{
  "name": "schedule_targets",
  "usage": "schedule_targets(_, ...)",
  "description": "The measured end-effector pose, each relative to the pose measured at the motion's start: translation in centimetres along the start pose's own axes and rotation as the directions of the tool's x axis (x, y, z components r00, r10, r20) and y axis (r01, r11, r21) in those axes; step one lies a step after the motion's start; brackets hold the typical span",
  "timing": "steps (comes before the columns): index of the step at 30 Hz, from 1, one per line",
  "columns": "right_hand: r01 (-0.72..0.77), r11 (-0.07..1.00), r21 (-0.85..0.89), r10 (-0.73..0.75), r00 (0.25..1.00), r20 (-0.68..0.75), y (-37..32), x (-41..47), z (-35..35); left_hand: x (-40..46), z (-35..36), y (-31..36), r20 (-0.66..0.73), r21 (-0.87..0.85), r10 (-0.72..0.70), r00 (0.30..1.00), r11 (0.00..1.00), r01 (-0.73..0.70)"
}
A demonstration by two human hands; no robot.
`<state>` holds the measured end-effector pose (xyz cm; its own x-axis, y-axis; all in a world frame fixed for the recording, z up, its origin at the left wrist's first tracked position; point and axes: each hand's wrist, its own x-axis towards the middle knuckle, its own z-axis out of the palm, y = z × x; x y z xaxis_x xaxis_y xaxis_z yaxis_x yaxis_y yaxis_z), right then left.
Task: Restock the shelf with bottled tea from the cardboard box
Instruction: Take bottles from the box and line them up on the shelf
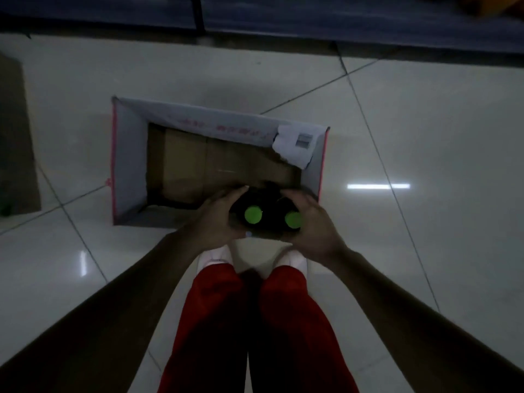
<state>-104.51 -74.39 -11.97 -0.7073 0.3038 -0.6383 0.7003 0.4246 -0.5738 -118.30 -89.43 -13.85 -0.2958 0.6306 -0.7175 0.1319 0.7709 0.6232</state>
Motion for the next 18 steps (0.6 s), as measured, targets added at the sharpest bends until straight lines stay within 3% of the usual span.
schedule_targets(5,0.072,0.992,-0.106,-0.069,0.997,0.036,1.1,1.9,0.1,3.4,0.9,-0.7,0.066,-0.060,0.095,0.993,0.994,-0.091)
schedule_targets(8,0.065,0.995,-0.080,-0.067,0.997,-0.025,1.0,2.8,0.4,4.5,0.5,-1.0,0.128,-0.086,0.110,0.986,0.991,-0.099)
schedule_targets(11,0.021,0.999,0.032,-0.017,0.991,-0.134,0.5,3.7,0.3,5.3,-0.7,-0.4,0.099,-0.242,0.083,0.992,0.969,-0.057)
schedule_targets(15,-0.013,0.946,0.323,0.091,0.970,-0.227,-0.9,5.8,0.0,6.9,-2.6,-0.7,0.043,-0.483,-0.019,0.999,0.875,0.037)
schedule_targets(18,-0.072,0.910,0.408,0.195,0.943,-0.270,-1.6,7.8,-0.7,7.1,-3.3,-0.8,0.033,-0.540,-0.070,0.997,0.838,0.077)
